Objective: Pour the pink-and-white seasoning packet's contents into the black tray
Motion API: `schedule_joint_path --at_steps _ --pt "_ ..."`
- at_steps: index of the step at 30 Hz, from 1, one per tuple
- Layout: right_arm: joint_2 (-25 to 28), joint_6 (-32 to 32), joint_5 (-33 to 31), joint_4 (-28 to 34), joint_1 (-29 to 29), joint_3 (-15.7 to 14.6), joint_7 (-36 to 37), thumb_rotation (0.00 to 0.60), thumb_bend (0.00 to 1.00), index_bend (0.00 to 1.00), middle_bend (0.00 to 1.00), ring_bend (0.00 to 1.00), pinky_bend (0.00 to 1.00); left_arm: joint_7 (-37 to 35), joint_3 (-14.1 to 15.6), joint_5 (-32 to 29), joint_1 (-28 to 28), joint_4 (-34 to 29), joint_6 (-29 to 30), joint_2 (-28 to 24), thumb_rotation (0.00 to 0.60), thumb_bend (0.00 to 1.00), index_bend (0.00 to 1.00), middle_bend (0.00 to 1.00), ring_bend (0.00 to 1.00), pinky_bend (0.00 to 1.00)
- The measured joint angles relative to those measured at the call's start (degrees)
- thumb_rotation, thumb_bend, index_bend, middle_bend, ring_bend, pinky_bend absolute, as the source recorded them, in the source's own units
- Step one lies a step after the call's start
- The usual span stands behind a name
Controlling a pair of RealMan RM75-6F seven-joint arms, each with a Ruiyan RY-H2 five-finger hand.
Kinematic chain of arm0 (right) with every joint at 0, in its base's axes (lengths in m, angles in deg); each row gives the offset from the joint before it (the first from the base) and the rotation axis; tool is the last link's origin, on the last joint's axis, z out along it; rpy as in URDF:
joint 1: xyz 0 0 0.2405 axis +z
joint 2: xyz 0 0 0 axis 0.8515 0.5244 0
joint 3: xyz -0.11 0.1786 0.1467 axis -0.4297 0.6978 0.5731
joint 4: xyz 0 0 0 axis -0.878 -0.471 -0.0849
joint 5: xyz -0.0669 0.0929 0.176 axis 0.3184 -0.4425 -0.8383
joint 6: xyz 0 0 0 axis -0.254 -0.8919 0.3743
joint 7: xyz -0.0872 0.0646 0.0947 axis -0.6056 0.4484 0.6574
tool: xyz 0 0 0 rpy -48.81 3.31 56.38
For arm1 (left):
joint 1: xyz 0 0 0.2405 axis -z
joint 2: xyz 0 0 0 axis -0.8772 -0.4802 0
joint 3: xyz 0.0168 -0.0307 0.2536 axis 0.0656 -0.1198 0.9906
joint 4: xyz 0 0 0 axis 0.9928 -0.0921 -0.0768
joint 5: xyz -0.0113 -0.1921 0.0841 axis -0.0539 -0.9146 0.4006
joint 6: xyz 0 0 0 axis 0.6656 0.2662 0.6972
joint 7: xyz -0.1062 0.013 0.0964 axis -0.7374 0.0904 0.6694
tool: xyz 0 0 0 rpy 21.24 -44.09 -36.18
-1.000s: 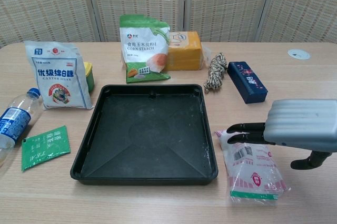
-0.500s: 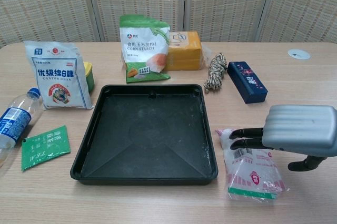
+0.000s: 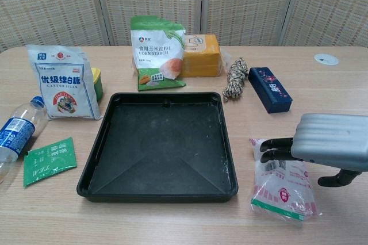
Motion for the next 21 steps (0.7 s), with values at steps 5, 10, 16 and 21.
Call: schedule_joint_path --at_steps 5,10,16,21 --pt "-0.64 0.29 -0.24 -1.11 0.04 -0.23 -0.86 0.600 0.28 0.13 0.12 0.88 0.95 -0.20 -0.07 -0.47 -0.19 0.08 0.06 -0.20 0.600 0.36 0.10 0.18 0.14 0.01" --pt "-1.64 -0.02 -0.47 -2.39 -0.24 -0.32 -1.67 0.600 0.28 0.11 0.11 0.88 0.95 -0.16 0.00 -0.17 0.04 0.06 -0.28 0.02 0.600 0.36 0.10 0.18 0.14 0.01" --pt "-3.66 -1.06 -0.52 -5.18 -0.68 -0.38 -1.49 0.600 0.28 0.11 0.12 0.87 0.95 -0.02 -0.08 -0.29 0.06 0.07 -0.26 -0.04 0.600 0.36 0.10 0.18 0.14 0.01" --pt "-5.60 -2.59 -0.87 -8.04 -1.23 -0.09 -0.50 0.600 0.28 0.14 0.16 0.88 0.95 0.07 0.01 -0.39 -0.01 0.07 -0.34 0.01 0.600 0.36 0.10 0.18 0.14 0.01"
